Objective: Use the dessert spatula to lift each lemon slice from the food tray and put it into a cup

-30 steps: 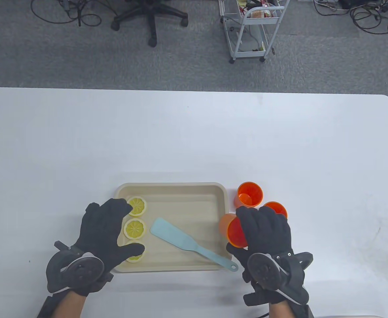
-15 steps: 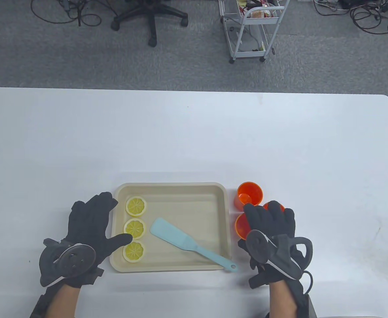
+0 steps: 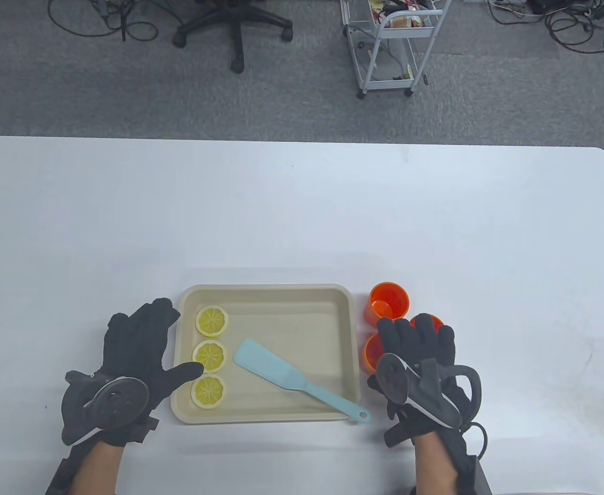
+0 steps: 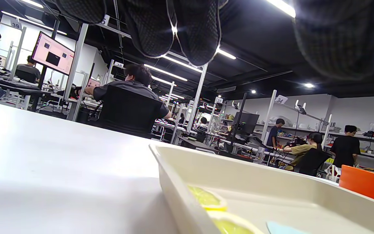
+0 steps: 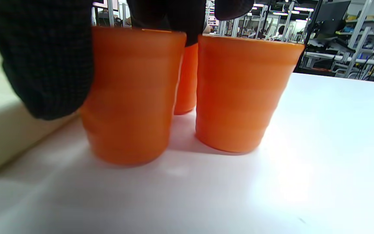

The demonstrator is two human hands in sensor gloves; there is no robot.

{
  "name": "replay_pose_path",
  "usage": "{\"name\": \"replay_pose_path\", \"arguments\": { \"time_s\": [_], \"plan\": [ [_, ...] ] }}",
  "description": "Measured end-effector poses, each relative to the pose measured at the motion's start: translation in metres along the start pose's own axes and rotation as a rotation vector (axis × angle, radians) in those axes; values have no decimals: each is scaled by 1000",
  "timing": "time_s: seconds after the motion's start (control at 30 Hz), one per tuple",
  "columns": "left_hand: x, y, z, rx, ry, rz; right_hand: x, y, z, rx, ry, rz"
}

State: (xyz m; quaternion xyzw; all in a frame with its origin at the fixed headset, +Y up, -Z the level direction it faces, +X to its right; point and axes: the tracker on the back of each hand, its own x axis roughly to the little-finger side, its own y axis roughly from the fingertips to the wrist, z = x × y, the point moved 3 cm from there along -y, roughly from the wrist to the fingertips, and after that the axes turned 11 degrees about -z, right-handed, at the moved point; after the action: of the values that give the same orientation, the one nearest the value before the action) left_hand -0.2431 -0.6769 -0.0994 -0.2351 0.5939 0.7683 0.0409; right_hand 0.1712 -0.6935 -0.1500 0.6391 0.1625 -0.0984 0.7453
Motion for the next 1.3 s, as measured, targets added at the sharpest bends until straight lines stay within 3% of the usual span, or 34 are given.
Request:
{"name": "replay_pose_path", "arguments": {
  "time_s": [0.13,0.23,0.27,0.5,0.83,1.03,1.3],
  "plan": [
    [2,1,1,1,-3,12,-11,19,-25,84,-78,-65],
    [5,1,1,2,-2,27,-39,25,-41,212,-165,-211],
    [6,1,1,5,0,32,-53,23,-41,202,-195,-282],
    [13,1,-5,50,7,57,-116,-11,0,-73,-264,-354],
    [18,0,-13,110,10,91,-123,-31,38,-314,-115,-181],
    [27,0,-25,192,90,165,-127,-35,42,-279,-46,-177],
    [45,3,-53,314,361,333,-129,-26,19,-88,45,-149]
  ]
}}
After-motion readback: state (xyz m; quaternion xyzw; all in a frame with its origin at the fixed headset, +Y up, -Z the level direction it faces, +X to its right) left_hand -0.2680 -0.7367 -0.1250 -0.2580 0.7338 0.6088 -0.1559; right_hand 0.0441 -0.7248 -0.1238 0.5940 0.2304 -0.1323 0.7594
